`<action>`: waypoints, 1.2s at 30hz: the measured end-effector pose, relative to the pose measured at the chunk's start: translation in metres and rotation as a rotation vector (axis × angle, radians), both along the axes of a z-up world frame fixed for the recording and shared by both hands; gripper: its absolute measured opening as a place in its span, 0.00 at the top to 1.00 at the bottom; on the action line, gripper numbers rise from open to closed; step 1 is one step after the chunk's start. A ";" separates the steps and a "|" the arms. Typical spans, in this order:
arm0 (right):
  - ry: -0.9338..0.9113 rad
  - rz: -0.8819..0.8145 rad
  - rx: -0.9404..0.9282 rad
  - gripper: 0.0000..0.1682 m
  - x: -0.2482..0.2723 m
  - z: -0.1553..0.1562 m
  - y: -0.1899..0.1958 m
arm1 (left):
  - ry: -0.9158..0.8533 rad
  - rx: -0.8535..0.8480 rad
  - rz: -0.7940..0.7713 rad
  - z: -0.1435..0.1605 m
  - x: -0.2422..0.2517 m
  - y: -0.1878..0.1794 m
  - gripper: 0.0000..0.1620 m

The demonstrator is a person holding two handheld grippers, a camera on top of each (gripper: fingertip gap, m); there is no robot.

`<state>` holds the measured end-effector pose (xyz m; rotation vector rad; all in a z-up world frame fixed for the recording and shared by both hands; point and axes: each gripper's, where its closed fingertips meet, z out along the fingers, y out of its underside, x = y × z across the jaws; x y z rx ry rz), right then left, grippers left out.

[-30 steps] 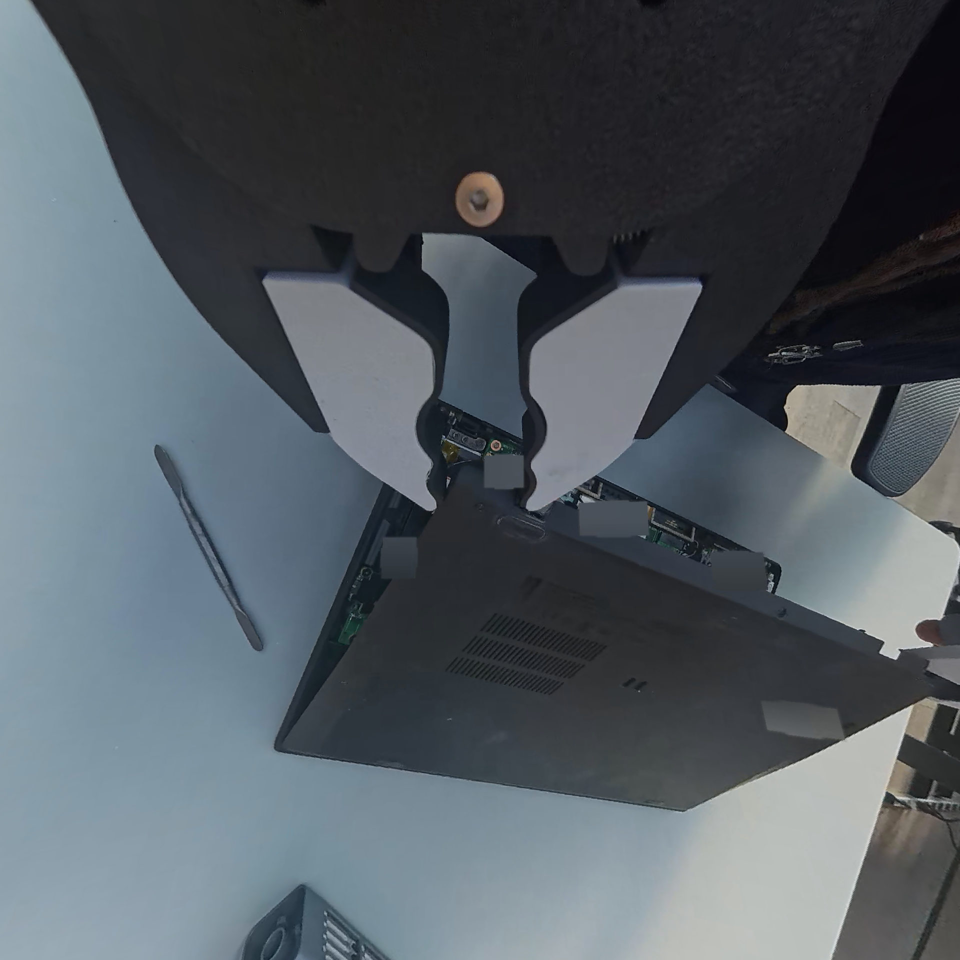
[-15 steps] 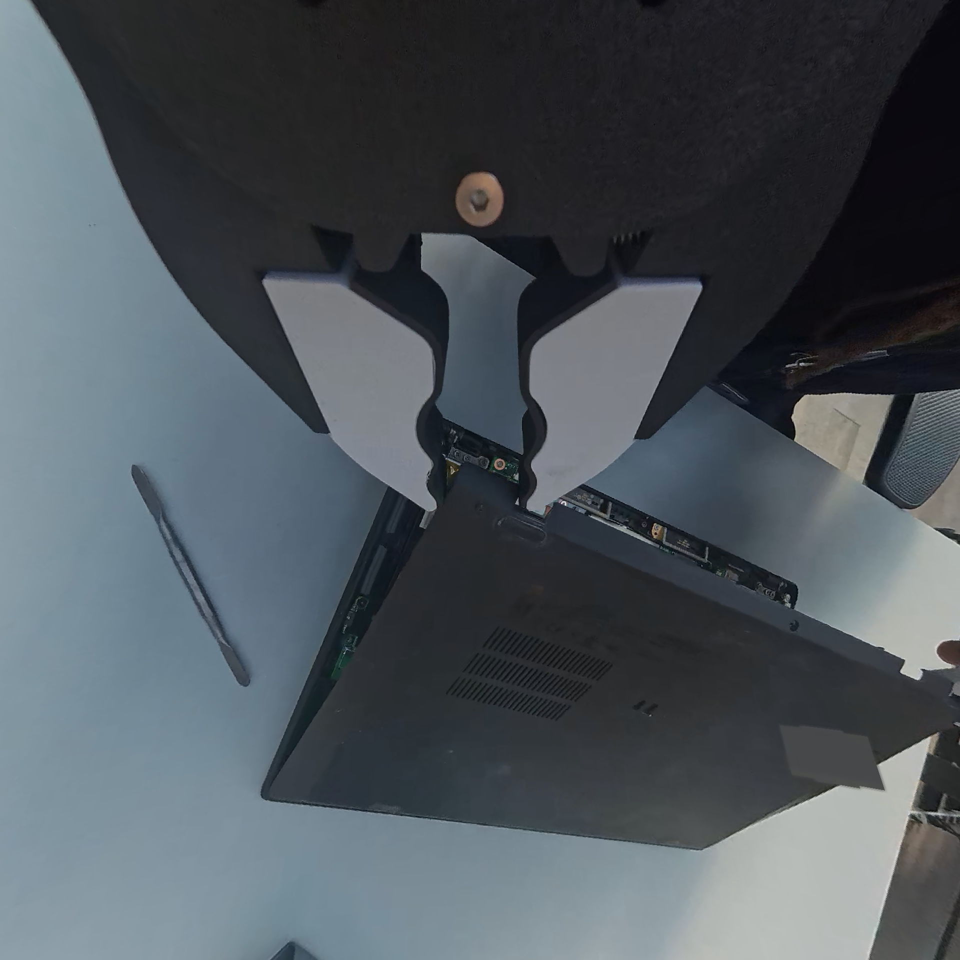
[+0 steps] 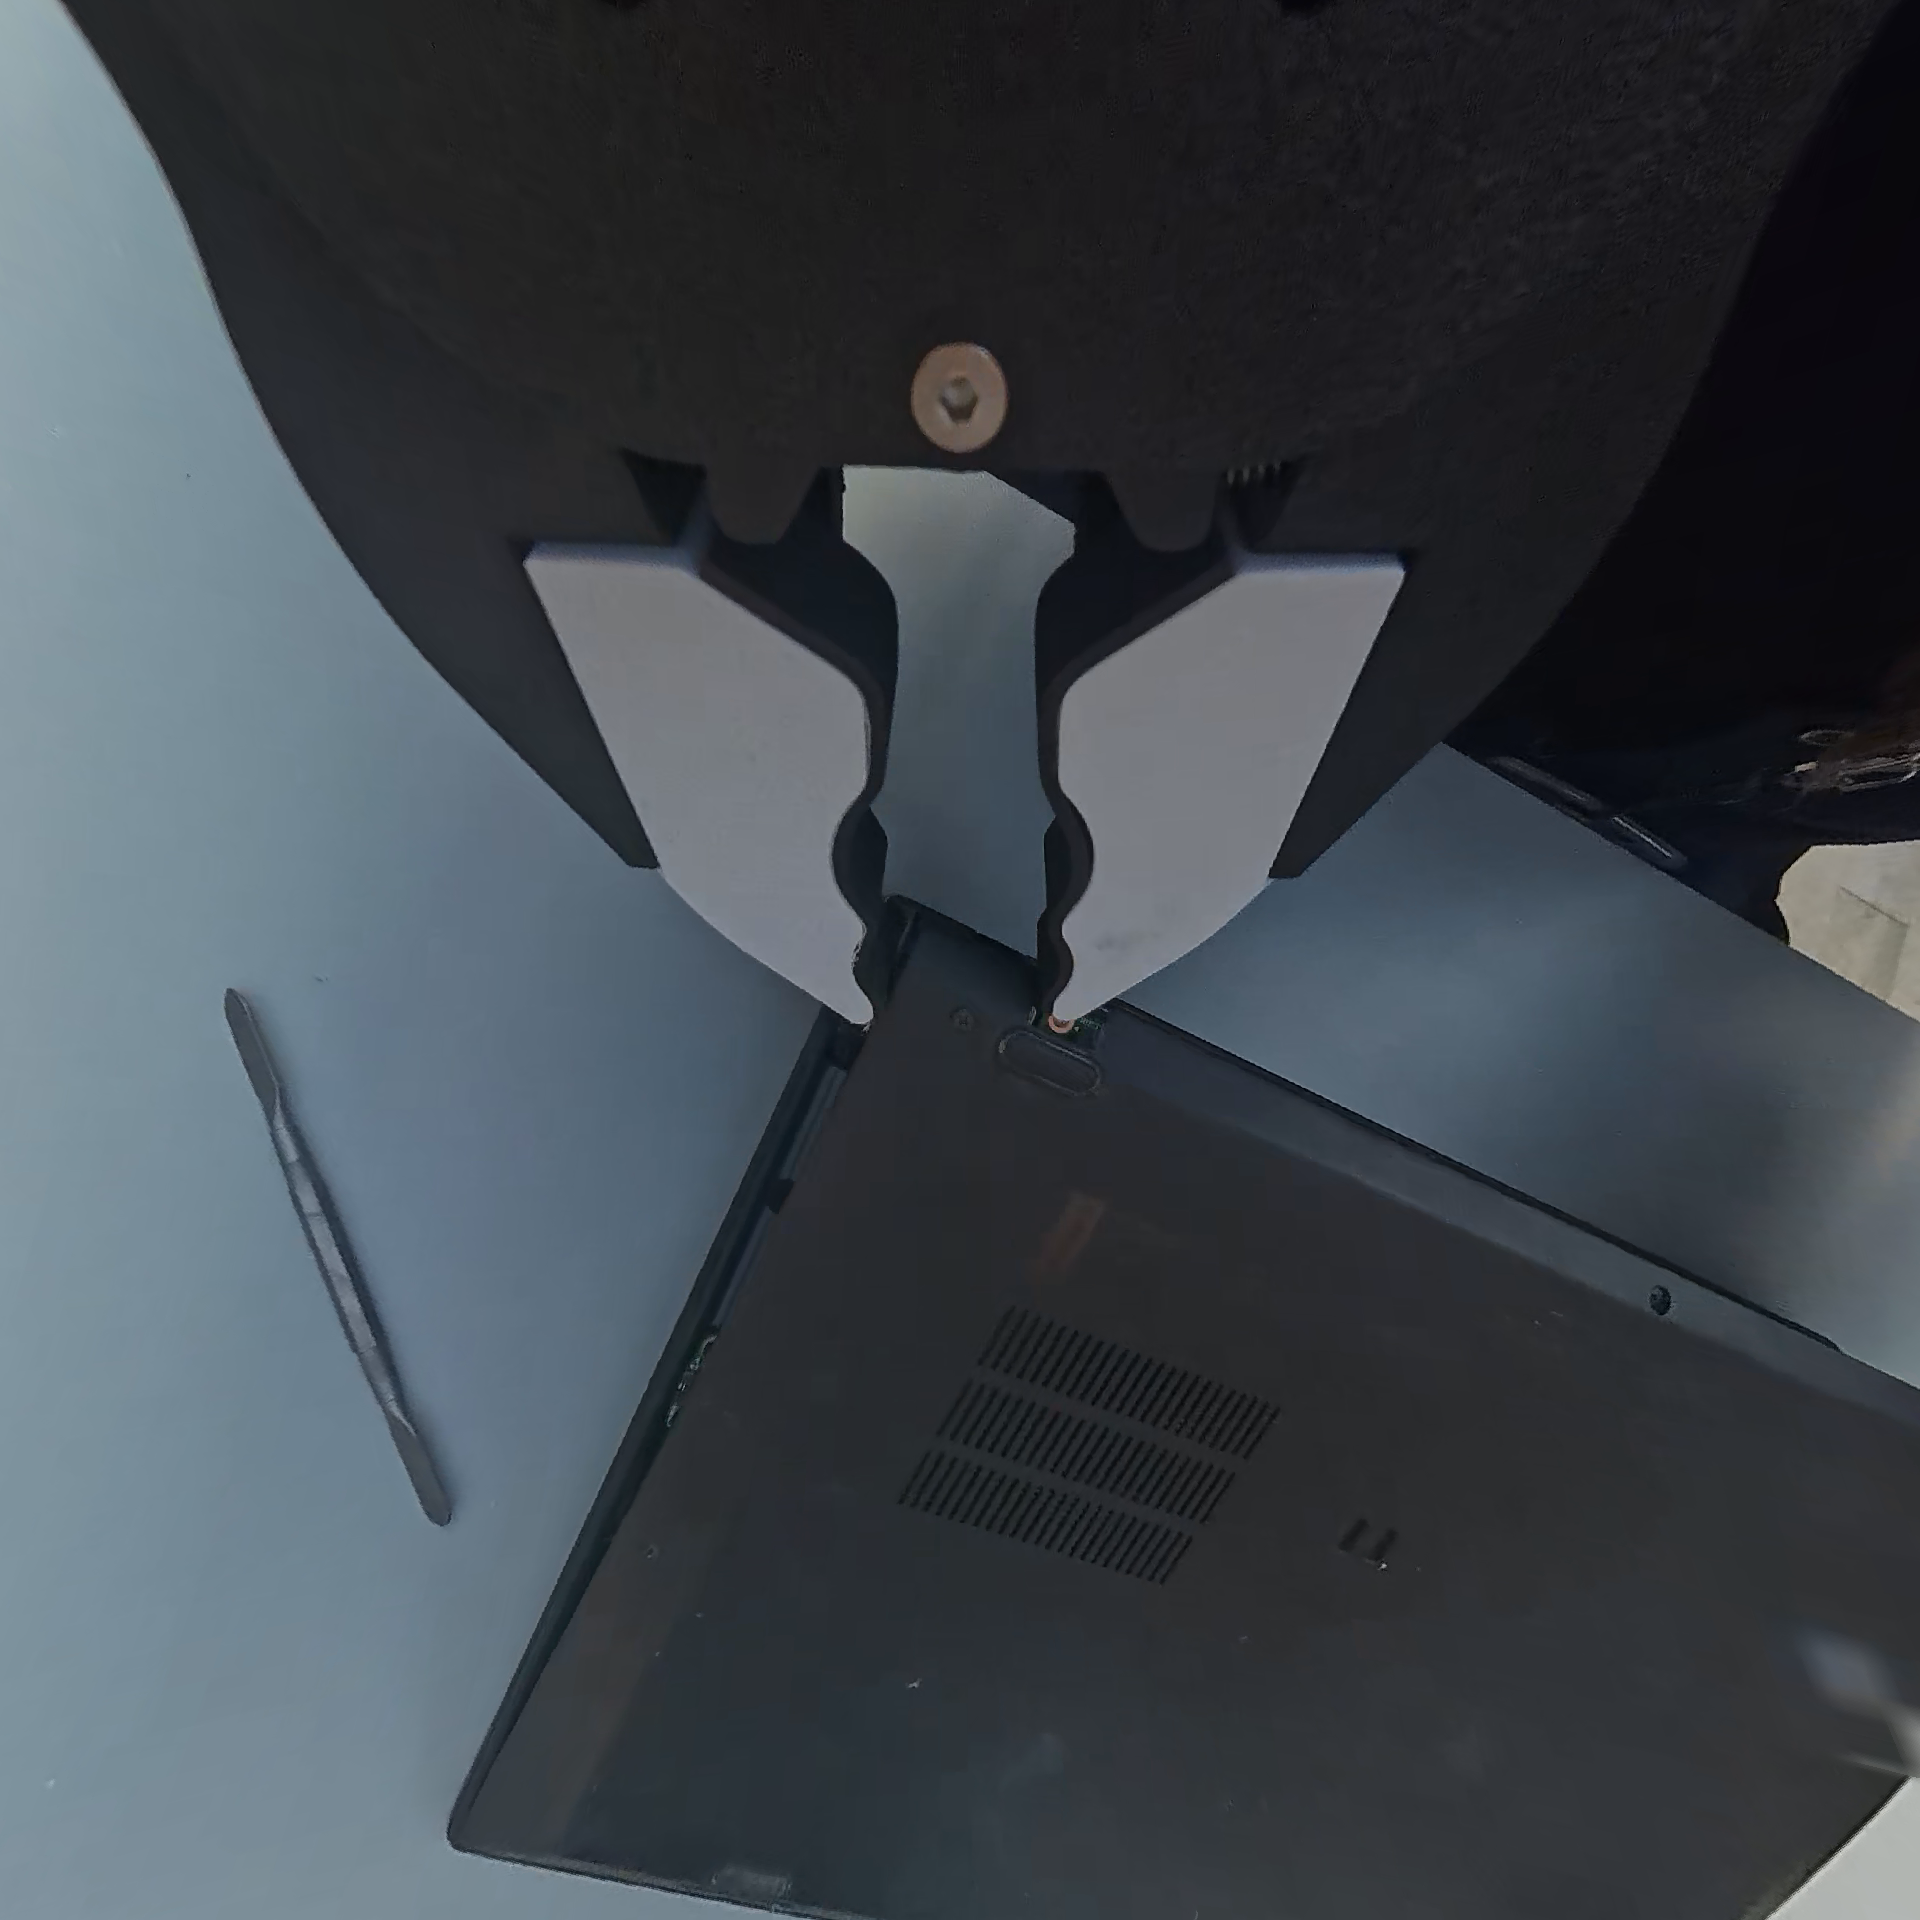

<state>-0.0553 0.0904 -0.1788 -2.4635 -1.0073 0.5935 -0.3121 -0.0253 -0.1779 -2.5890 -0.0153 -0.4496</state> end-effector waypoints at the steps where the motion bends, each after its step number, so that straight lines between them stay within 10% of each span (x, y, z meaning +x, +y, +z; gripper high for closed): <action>1: -0.003 0.001 0.004 0.85 0.000 -0.001 0.000 | 0.004 -0.004 -0.001 -0.002 0.000 0.000 0.83; 29: -0.086 0.066 0.180 0.83 0.001 -0.035 0.004 | 0.029 -0.006 0.074 -0.032 -0.001 0.001 0.83; 36: -0.124 0.132 0.160 0.65 0.001 -0.043 -0.002 | 0.018 -0.026 0.095 -0.032 -0.002 -0.001 0.80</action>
